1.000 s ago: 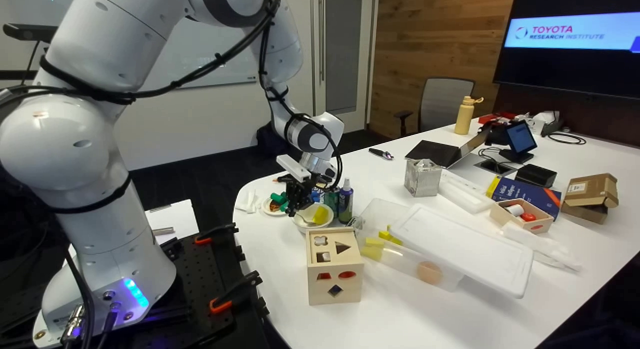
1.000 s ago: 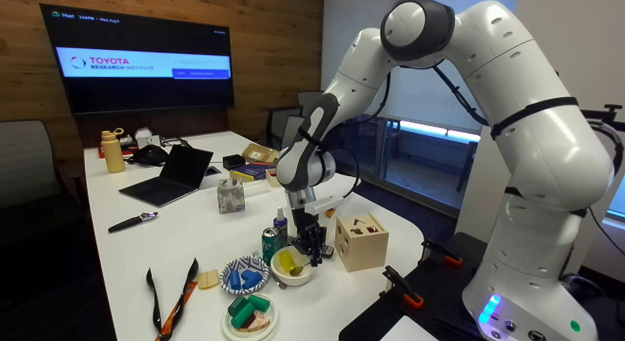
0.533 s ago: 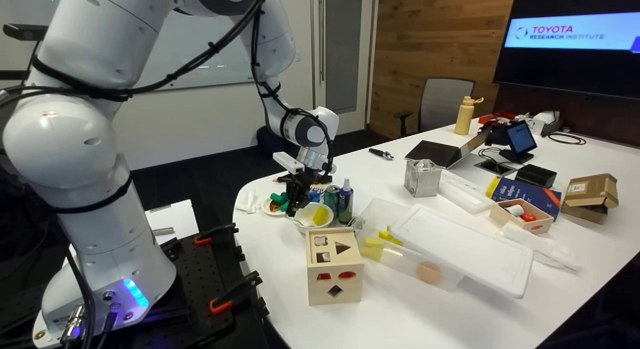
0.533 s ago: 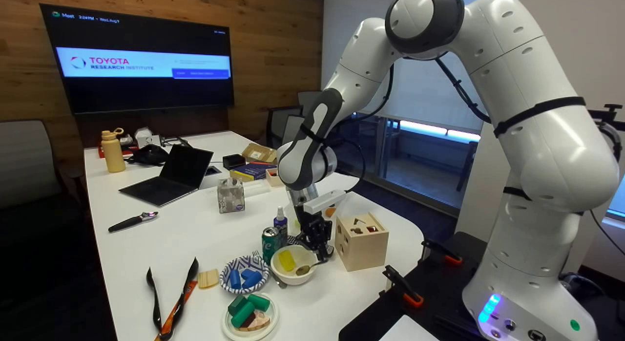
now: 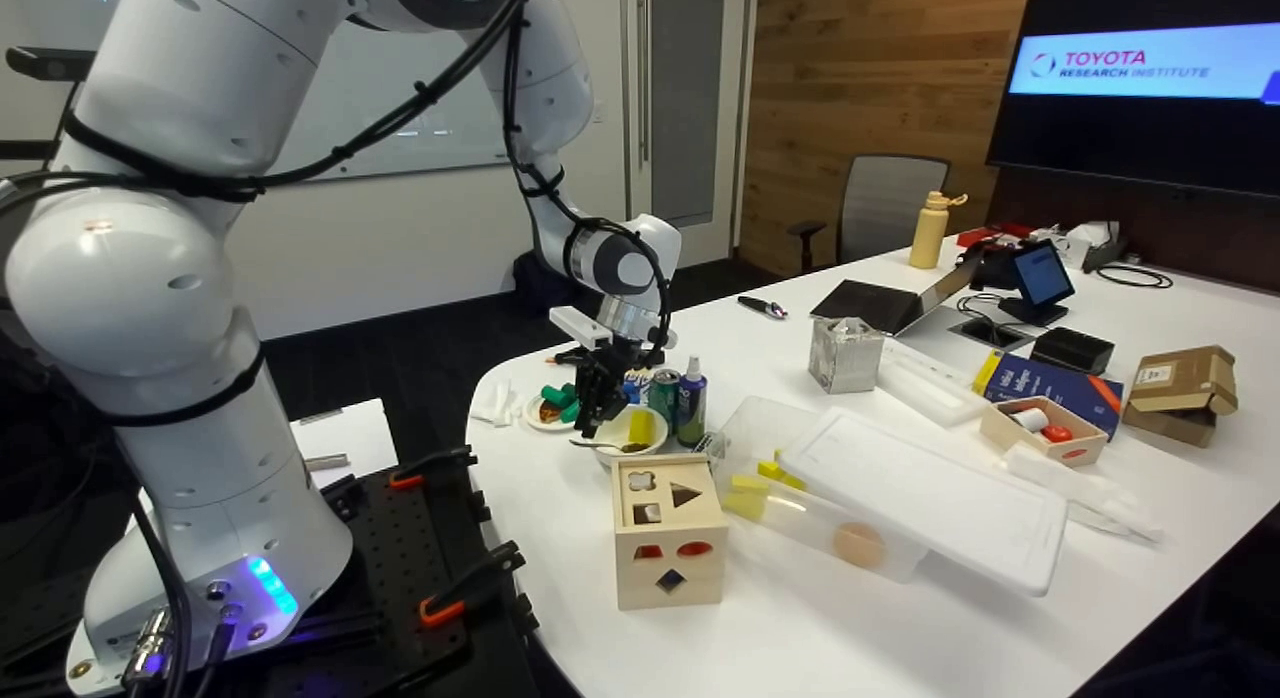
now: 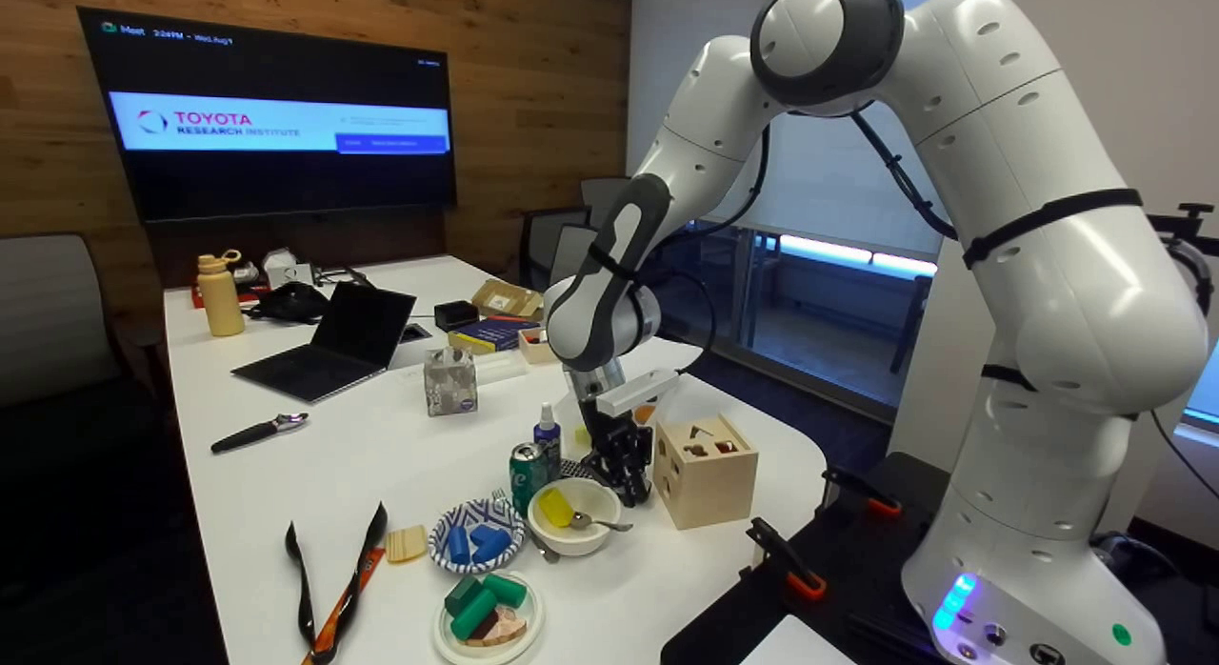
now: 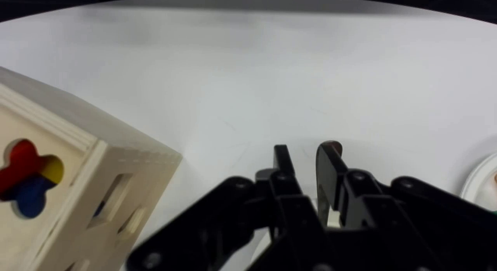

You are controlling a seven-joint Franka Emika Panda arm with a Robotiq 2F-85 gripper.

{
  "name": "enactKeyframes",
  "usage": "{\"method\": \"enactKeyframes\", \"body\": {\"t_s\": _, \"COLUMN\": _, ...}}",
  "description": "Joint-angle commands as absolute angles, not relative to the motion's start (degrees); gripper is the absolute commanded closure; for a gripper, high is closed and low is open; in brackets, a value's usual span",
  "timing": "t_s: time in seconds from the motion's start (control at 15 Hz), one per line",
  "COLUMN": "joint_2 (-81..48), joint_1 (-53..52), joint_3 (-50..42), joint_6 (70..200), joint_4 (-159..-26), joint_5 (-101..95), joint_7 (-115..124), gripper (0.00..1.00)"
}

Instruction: Use the spoon to stir the bowl

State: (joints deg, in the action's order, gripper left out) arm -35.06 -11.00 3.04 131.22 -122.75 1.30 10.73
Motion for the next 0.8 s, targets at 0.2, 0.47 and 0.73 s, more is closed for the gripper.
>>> {"method": "enactKeyframes", "body": {"t_s": 0.2, "joint_2": -34.7, "joint_1": -11.0, "joint_3": 3.6, "joint_6": 130.7, "joint_4": -123.2, "joint_5": 1.1, "joint_7": 10.8, "gripper": 0.19}}
{"method": "enactKeyframes", "body": {"t_s": 0.47, "joint_2": -37.8, "joint_1": -10.5, "joint_3": 4.6, "joint_6": 133.6, "joint_4": -122.8, "joint_5": 2.0, "joint_7": 9.5, "gripper": 0.00}}
{"method": "enactKeyframes", "body": {"t_s": 0.73, "joint_2": -40.2, "joint_1": -10.4, "joint_3": 5.0, "joint_6": 137.7, "joint_4": -123.0, "joint_5": 2.0, "joint_7": 8.9, "gripper": 0.00}}
